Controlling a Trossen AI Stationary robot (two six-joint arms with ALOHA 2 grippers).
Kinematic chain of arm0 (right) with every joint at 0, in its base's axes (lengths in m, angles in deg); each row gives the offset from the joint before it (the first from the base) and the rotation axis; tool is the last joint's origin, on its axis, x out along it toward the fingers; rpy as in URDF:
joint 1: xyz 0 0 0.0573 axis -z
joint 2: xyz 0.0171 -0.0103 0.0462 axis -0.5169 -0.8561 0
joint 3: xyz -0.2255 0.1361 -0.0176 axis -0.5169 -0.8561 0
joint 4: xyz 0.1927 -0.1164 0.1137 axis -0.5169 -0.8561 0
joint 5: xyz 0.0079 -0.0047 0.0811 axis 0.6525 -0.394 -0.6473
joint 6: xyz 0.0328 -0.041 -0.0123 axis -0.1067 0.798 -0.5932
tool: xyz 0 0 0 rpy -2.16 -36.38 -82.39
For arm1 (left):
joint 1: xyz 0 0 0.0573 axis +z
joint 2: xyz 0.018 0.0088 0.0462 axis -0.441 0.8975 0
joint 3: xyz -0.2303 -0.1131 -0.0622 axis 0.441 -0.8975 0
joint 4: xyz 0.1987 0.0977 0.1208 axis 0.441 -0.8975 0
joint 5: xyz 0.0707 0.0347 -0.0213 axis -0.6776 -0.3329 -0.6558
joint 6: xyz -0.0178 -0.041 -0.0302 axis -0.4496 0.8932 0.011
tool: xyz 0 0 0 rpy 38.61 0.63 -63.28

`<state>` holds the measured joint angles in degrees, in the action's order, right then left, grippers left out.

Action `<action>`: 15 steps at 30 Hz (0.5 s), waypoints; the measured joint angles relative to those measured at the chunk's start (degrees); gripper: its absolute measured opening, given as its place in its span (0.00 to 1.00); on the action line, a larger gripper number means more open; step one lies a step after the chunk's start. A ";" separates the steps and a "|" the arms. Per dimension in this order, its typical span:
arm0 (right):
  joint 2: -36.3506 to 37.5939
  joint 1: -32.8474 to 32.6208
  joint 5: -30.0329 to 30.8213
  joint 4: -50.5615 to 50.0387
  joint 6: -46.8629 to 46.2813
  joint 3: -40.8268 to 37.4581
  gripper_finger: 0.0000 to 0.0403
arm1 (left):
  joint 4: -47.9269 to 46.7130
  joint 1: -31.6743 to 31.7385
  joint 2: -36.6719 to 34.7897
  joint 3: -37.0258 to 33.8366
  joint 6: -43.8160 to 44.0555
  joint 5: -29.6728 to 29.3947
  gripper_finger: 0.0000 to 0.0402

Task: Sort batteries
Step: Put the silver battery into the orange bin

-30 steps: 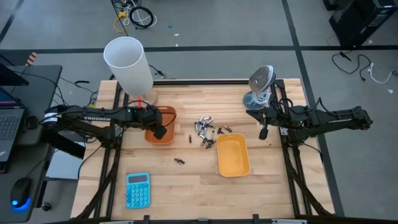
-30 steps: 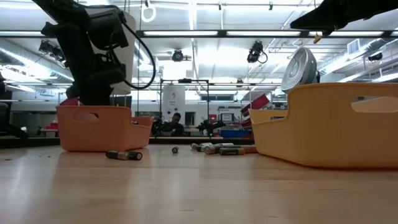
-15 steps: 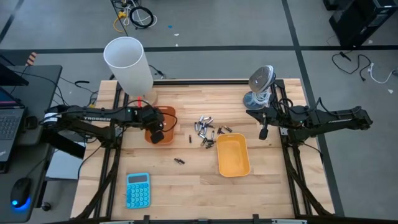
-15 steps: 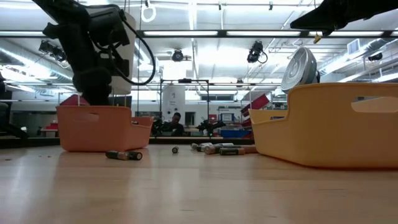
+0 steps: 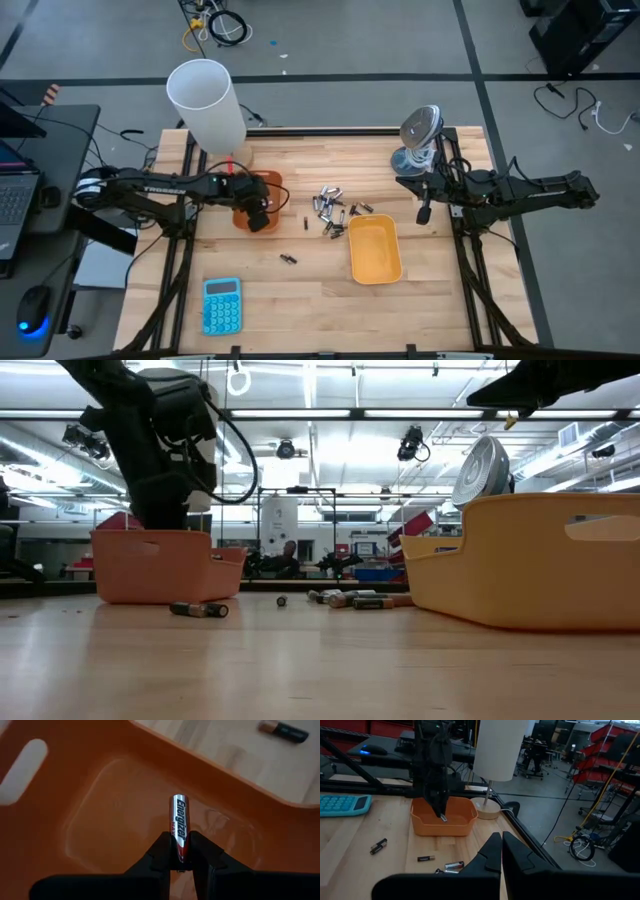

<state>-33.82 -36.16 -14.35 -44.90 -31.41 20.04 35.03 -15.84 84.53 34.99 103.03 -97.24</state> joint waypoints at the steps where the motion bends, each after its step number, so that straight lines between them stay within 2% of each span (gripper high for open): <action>1: -0.02 -0.02 0.00 0.00 0.00 0.00 0.01 | 0.56 0.00 0.71 0.02 -0.04 -0.06 0.11; 15: 0.00 -0.01 0.00 0.04 0.00 0.00 0.01 | 2.33 0.00 4.59 0.09 0.02 -0.20 0.16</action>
<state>-33.82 -36.17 -14.35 -44.86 -31.41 20.04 37.36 -15.84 89.12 35.08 103.05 -97.44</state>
